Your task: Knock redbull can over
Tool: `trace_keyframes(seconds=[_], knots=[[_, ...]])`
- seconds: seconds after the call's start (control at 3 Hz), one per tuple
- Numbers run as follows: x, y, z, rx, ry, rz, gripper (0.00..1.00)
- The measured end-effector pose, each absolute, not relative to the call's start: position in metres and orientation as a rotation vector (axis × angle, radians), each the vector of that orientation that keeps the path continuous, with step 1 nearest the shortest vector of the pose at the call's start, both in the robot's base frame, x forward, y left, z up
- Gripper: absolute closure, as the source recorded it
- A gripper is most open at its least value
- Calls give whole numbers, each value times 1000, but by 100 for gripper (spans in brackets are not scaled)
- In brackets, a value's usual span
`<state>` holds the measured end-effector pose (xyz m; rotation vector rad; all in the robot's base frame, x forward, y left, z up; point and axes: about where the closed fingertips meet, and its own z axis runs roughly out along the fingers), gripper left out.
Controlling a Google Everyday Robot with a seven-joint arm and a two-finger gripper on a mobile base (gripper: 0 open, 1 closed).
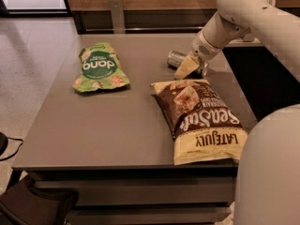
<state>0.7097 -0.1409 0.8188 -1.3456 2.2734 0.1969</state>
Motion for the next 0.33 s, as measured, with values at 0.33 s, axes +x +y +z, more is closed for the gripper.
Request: trace_keyframes(seconds=[0.33], knots=[[710,-141,819,-1346,2273,197,0]])
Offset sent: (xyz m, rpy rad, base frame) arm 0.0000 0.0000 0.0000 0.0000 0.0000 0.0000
